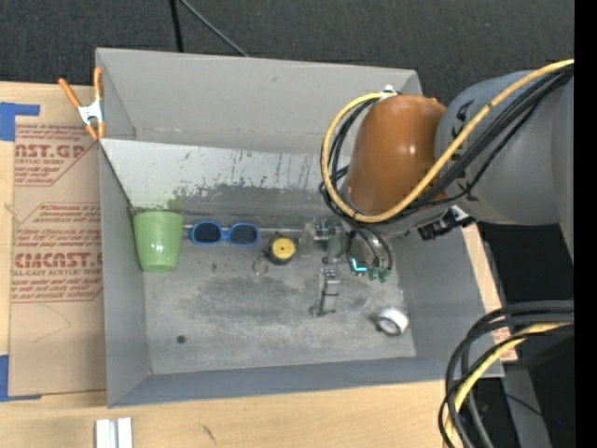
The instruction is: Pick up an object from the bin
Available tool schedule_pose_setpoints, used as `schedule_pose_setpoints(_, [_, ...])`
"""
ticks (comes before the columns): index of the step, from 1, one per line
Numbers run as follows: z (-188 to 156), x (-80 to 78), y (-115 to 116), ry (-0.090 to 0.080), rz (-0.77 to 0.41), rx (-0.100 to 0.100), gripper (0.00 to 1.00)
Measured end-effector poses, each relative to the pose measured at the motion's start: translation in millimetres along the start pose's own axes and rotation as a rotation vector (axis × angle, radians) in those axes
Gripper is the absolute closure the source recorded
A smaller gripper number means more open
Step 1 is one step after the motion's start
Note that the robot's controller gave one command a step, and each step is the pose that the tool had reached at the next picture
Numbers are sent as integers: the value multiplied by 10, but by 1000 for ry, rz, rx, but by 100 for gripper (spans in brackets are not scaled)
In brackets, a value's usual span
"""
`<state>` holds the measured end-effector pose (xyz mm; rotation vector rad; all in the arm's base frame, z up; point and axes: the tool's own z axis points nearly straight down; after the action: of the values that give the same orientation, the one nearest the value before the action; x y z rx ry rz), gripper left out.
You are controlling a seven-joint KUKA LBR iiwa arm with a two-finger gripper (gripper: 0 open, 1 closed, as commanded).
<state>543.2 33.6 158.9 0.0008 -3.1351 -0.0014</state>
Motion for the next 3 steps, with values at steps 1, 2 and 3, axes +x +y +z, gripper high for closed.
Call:
schedule_pose_setpoints(1, [-359,-254,-560,-12,338,0,0])
schedule_pose_setpoints(2, [906,-98,-1044,0,639,0,0])
schedule_pose_setpoints(3, [783,628,-1268,0,644,1,0])
